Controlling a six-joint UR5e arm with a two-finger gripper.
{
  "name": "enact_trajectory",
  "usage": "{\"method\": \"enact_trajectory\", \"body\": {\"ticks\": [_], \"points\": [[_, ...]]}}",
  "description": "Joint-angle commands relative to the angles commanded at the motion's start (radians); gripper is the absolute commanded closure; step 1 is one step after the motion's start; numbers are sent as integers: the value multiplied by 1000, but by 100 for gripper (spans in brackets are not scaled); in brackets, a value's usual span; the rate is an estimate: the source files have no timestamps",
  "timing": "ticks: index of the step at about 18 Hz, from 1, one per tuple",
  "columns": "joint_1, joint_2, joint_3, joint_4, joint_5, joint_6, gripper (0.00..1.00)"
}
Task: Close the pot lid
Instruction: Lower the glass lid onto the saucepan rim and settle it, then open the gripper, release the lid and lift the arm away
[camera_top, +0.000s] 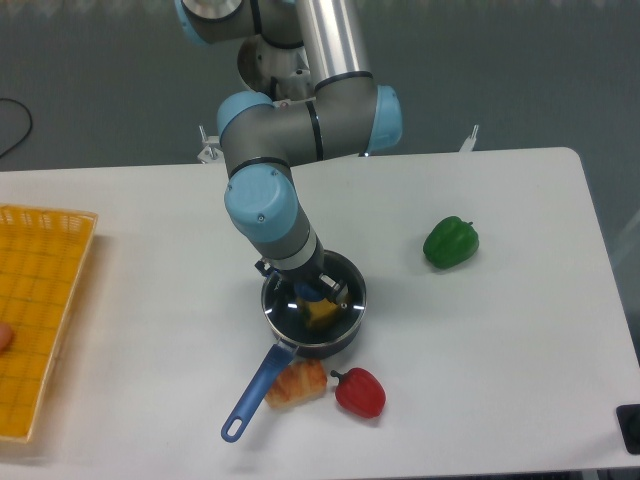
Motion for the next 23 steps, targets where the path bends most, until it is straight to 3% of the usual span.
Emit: {"method": "enact_trajectory", "body": {"ticks": [2,5,7,13,16,18,23], "points": [[3,2,3,-8,8,87,0],[5,8,3,-9,0,89,0],[40,60,9,-15,-29,59,0],[135,78,97,-17,-152,78,0],[213,109,95,-26,-196,253,0],[258,120,95,-64,-204,379,0],[330,146,89,-101,-212,528,0]]}}
